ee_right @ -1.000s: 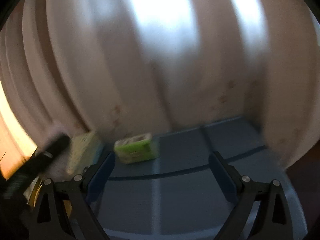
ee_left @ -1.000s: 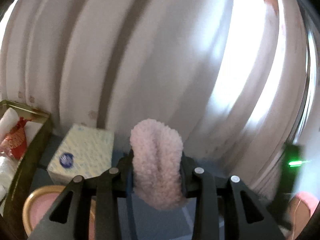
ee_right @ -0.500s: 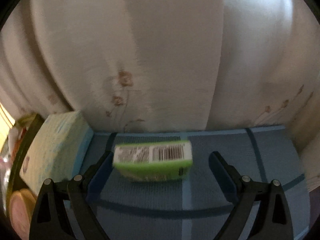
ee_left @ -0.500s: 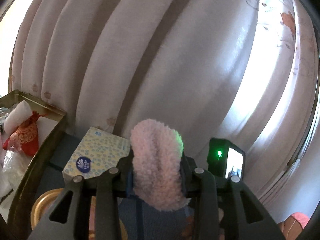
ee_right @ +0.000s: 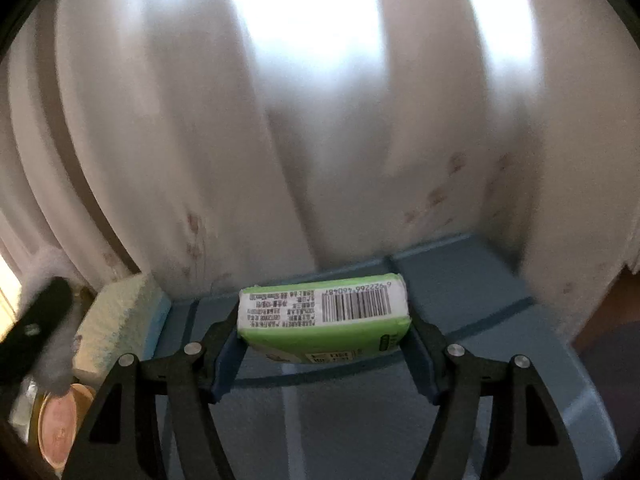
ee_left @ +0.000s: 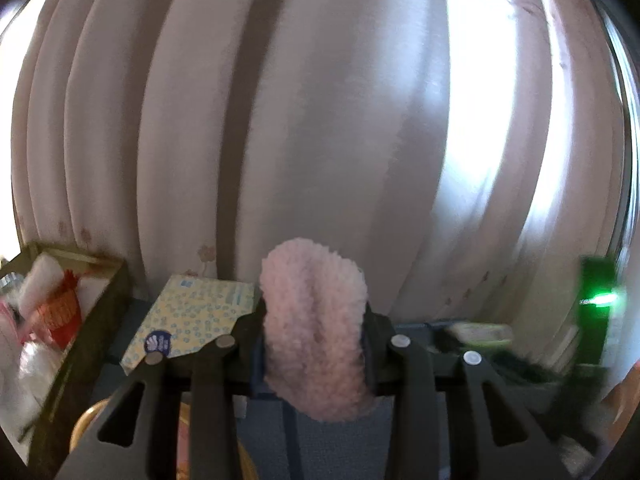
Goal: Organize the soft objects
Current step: 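Lift and carry the pink puff and green tissue pack over the gold tray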
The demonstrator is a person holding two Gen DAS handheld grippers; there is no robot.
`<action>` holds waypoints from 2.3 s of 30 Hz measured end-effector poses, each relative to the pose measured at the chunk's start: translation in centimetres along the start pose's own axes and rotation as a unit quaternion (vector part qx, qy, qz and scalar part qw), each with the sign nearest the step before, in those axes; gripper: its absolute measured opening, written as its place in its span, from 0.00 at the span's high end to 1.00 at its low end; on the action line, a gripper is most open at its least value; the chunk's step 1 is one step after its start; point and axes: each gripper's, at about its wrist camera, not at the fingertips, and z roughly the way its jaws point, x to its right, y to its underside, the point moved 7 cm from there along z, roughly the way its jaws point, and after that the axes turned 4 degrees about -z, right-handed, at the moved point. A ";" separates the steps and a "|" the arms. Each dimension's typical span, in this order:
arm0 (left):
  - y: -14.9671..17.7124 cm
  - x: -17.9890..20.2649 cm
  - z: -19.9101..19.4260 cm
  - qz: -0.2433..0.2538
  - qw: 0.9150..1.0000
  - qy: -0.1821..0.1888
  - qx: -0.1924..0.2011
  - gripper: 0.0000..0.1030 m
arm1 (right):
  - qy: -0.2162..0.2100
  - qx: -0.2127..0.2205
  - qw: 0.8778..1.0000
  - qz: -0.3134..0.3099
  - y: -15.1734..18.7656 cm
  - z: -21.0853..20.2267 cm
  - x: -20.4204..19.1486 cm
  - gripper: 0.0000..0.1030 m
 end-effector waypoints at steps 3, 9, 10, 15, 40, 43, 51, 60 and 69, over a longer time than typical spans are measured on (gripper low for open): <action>0.3 0.8 -0.3 0.023 1.000 -0.001 0.008 0.65 | 0.029 0.046 0.998 -0.011 0.2 -2.9 0.4 0.31; 1.2 2.8 -1.6 0.082 0.996 0.000 0.030 0.66 | 0.051 0.105 0.993 -0.028 0.3 -6.4 0.6 0.30; 1.2 3.1 -1.9 0.092 0.995 -0.004 0.038 0.66 | 0.054 0.109 0.992 -0.037 0.3 -6.6 0.3 0.30; 1.6 2.9 -2.2 0.099 0.994 -0.008 0.034 0.65 | 0.066 0.120 0.989 -0.047 0.2 -7.2 0.2 0.30; 2.4 0.3 -5.2 0.069 0.997 -0.028 0.036 0.65 | 0.077 0.156 0.984 -0.038 2.0 -10.9 -0.3 0.31; 2.6 -0.1 -5.7 0.065 0.997 -0.029 0.036 0.65 | 0.076 0.158 0.984 -0.037 2.1 -11.2 -0.4 0.31; 2.9 -0.7 -6.5 0.060 0.997 -0.032 0.033 0.65 | 0.073 0.161 0.983 -0.039 2.4 -11.8 -1.0 0.31; 2.9 -2.6 -7.7 0.038 0.998 -0.034 0.034 0.65 | 0.060 0.167 0.984 -0.030 3.0 -12.7 -2.1 0.31; 2.7 -4.2 -8.8 0.042 0.997 -0.051 0.041 0.65 | 0.041 0.168 0.984 -0.037 3.5 -13.0 -4.7 0.31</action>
